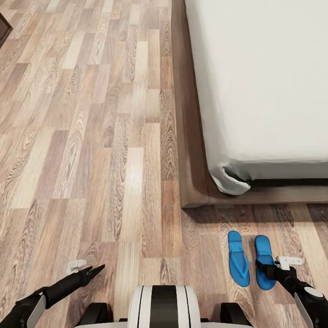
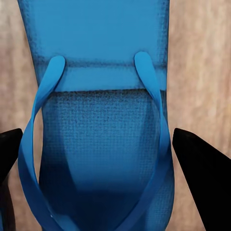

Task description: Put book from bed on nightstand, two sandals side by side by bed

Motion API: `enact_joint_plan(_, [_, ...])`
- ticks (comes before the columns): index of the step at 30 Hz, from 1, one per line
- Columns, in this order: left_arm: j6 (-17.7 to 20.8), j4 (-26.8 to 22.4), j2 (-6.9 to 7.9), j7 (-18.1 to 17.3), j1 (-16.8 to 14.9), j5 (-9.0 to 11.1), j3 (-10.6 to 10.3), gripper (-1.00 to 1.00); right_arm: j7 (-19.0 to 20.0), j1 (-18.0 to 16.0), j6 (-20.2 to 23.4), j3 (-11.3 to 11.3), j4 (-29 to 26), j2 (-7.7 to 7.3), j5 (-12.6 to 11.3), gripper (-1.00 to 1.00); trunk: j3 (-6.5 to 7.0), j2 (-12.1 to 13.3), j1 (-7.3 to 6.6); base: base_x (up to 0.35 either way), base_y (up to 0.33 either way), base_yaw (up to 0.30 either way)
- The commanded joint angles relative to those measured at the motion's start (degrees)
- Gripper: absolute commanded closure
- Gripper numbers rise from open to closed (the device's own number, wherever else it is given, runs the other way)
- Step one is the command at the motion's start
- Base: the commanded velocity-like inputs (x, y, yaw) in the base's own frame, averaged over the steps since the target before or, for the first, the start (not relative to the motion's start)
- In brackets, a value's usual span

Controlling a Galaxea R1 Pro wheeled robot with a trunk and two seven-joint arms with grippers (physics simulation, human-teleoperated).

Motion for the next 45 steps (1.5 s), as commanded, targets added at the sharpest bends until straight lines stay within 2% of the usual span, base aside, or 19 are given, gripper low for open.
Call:
enact_joint_plan(1, [0.6,0.01,0.0,-0.24,-0.02,0.32,0.1,-1.0,0.49,-0.03,-0.03,-0.33,-0.01,0.04,0.37,1.0,-0.02,-0.01,-0.01,0.0,0.0,0.0])
enact_joint_plan(40, [0.6,0.01,0.0,-0.24,-0.02,0.32,0.1,-1.0,0.49,-0.03,-0.03,-0.33,-0.01,0.04,0.37,1.0,-0.02,-0.01,-0.01,0.0,0.0,0.0])
enact_joint_plan(41, [0.6,0.01,0.0,-0.24,-0.02,0.35,0.1,-1.0,0.49,-0.03,-0.03,-0.33,-0.01,0.04,0.37,-1.0,-0.02,-0.01,-0.01,0.0,0.0,0.0])
enact_joint_plan(45, [0.6,0.01,0.0,-0.24,-0.02,0.33,0.1,-1.0,0.49,-0.03,-0.03,-0.33,-0.01,0.04,0.37,-1.0,-0.02,-0.01,-0.01,0.0,0.0,0.0])
